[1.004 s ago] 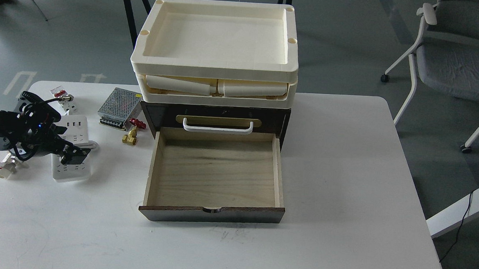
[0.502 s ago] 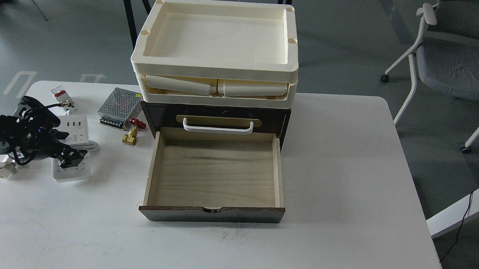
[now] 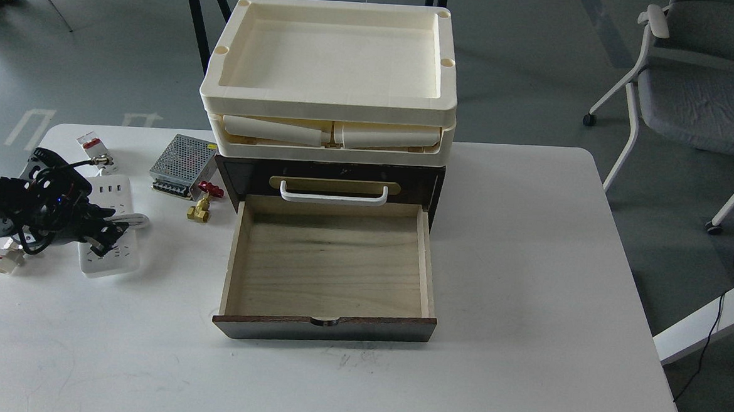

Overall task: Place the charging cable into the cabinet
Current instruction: 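Close the left gripper on the white power strip and its cable, then lift the power strip with the left gripper and carry it over the drawer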

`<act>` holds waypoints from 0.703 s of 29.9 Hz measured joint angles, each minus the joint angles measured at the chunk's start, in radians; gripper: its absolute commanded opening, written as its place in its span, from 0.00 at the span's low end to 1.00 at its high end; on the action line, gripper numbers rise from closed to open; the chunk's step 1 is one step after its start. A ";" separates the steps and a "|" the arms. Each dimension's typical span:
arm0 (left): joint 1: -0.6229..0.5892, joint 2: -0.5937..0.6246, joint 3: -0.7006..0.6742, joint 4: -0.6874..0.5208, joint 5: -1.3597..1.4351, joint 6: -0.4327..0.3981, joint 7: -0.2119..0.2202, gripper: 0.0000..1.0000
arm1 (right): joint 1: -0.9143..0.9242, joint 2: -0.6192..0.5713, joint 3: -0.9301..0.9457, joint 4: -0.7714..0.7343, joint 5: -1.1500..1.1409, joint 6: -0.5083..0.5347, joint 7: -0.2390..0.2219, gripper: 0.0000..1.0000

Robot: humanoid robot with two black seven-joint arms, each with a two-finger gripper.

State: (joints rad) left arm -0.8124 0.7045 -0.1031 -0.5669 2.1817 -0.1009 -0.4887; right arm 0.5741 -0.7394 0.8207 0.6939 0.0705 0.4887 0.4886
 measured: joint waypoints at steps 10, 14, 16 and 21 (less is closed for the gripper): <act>-0.044 0.011 -0.004 -0.006 0.000 0.051 0.000 0.00 | -0.002 0.000 0.000 -0.004 0.000 0.000 0.000 1.00; -0.098 0.085 -0.007 -0.028 0.000 0.052 0.000 0.00 | -0.002 0.000 0.000 -0.006 0.000 0.000 0.000 1.00; -0.114 0.144 -0.008 -0.079 0.000 0.036 0.000 0.00 | -0.002 0.000 0.000 -0.007 0.000 0.000 0.000 1.00; -0.127 0.368 -0.011 -0.343 -0.062 -0.099 0.000 0.00 | -0.007 0.000 0.000 -0.008 0.001 0.000 0.000 1.00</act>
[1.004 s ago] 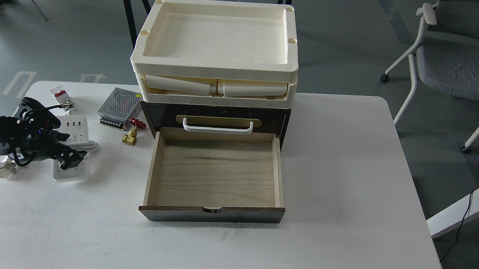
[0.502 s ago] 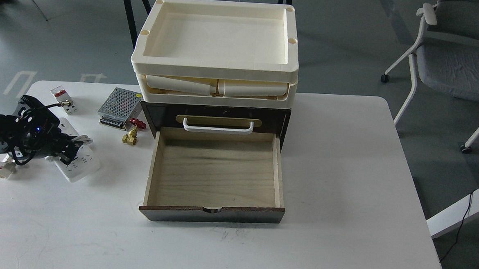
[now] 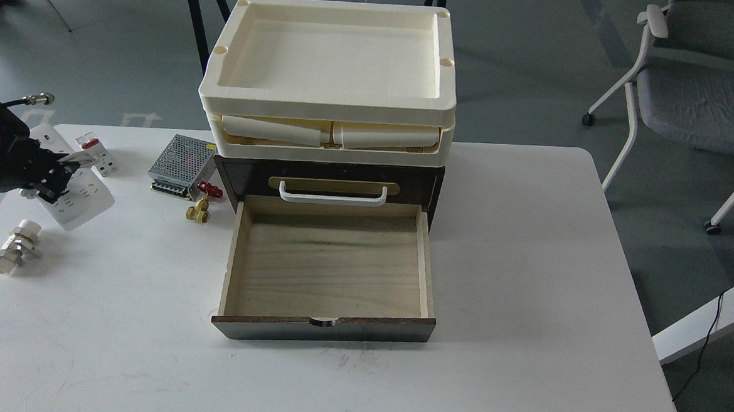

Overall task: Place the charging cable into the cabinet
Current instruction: 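Lift the power strip with the left gripper and carry it over the drawer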

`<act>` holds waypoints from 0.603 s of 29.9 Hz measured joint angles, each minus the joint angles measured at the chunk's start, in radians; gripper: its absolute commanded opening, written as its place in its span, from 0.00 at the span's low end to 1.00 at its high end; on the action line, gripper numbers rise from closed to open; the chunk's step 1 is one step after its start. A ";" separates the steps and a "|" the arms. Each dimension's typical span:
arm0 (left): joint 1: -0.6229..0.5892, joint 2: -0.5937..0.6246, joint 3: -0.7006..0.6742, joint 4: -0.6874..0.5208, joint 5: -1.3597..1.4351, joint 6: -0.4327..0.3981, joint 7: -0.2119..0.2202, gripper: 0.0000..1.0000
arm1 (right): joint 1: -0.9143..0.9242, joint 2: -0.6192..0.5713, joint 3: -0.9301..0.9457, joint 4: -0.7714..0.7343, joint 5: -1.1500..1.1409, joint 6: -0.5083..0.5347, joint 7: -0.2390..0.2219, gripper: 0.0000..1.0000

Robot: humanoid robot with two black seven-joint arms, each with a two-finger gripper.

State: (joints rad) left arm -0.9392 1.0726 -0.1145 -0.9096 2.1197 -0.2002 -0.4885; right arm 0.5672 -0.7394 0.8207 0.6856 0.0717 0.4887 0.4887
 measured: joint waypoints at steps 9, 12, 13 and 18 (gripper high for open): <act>-0.010 0.392 -0.018 -0.661 -0.398 -0.156 0.000 0.00 | -0.003 0.008 0.001 0.000 0.000 0.000 0.000 1.00; -0.015 0.427 -0.031 -0.792 -0.558 -0.200 0.000 0.00 | -0.003 0.008 0.002 0.000 0.000 0.000 0.000 1.00; -0.018 0.427 -0.035 -0.816 -0.614 -0.215 0.000 0.00 | -0.003 0.009 0.002 0.000 0.000 0.000 0.000 1.00; -0.027 0.327 -0.044 -0.852 -0.836 -0.249 0.000 0.00 | -0.003 0.008 0.002 -0.006 -0.001 0.000 0.000 1.00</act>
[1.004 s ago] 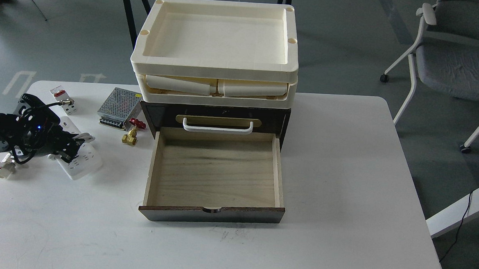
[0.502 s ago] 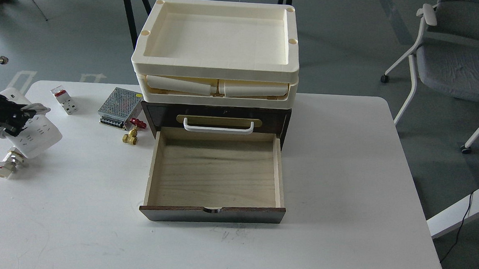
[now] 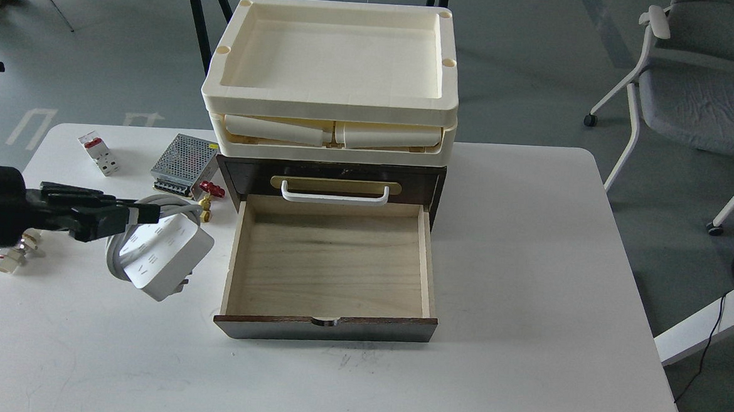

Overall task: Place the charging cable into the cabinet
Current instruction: 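Lift the power strip with the left gripper and carry it over the drawer, then lower the power strip into the open drawer and release it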

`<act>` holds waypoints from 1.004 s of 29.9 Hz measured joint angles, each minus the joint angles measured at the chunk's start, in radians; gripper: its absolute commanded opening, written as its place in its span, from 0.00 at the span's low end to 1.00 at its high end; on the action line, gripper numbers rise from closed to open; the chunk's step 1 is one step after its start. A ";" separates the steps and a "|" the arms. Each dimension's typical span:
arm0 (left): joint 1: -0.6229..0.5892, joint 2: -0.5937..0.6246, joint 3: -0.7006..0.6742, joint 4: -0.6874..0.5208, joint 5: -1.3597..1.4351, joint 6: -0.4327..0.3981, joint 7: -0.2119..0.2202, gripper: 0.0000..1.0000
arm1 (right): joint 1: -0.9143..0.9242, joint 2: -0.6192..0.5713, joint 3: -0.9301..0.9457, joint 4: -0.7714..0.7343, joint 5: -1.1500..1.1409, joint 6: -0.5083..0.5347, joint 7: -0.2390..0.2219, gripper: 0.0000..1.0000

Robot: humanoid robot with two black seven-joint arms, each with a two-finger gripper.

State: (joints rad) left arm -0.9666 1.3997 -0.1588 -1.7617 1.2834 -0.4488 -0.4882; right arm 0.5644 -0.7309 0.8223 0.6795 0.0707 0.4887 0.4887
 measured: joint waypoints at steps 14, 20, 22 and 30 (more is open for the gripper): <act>0.076 -0.400 0.010 0.238 -0.124 0.053 0.000 0.00 | -0.029 -0.005 -0.001 -0.014 0.000 0.000 0.000 1.00; 0.129 -0.519 0.008 0.378 -0.127 0.055 -0.001 0.00 | -0.032 -0.005 0.000 -0.016 0.001 0.000 0.000 1.00; 0.143 -0.550 0.005 0.417 -0.133 0.055 -0.001 0.00 | -0.032 -0.005 0.000 -0.018 0.001 0.000 0.000 1.00; 0.198 -0.645 0.002 0.573 -0.208 0.070 -0.001 0.00 | -0.037 -0.005 0.000 -0.020 0.001 0.000 0.000 1.00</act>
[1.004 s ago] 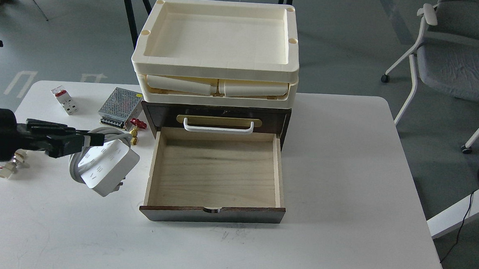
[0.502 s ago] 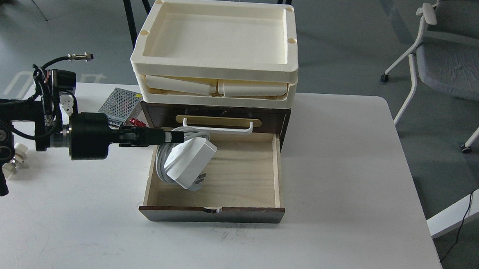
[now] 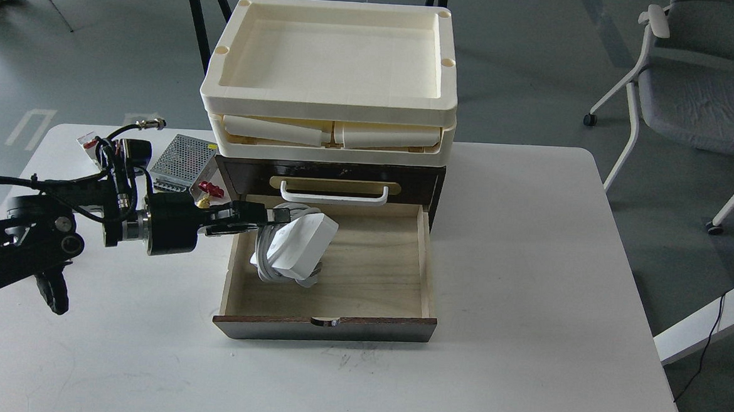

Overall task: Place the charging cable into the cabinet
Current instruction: 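Lower the power strip into the open drawer and release it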

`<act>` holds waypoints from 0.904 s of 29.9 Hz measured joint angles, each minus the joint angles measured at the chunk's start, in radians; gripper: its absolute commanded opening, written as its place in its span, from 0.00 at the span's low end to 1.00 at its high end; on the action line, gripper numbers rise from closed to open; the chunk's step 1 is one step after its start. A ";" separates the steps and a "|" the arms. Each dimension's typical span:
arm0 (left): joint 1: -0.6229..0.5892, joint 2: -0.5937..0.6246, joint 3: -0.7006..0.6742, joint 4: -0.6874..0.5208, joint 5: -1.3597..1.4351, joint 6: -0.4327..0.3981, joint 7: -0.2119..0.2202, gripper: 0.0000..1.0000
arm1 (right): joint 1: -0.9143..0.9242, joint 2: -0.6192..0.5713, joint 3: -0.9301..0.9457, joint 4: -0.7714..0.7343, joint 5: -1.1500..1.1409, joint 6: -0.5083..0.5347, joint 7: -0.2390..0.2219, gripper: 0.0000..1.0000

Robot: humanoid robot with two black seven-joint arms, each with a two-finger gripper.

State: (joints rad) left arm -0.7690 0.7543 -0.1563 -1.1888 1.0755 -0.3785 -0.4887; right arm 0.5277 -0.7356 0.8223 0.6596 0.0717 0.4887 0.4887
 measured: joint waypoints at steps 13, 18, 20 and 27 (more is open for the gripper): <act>0.128 -0.103 -0.002 0.072 -0.109 0.184 0.000 0.04 | -0.006 0.004 0.000 0.001 0.019 0.000 0.000 1.00; 0.169 -0.147 -0.001 0.074 -0.111 0.208 0.000 0.06 | -0.006 0.005 0.000 0.000 0.020 0.000 0.000 1.00; 0.178 -0.172 -0.002 0.074 -0.111 0.210 0.000 0.09 | -0.008 0.005 0.000 0.000 0.020 0.000 0.000 1.00; 0.204 -0.250 -0.003 0.074 -0.111 0.210 0.000 0.41 | -0.024 0.003 0.000 0.000 0.020 0.000 0.000 1.00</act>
State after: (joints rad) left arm -0.5648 0.5038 -0.1595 -1.1149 0.9642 -0.1688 -0.4887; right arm 0.5033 -0.7330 0.8223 0.6595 0.0921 0.4887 0.4887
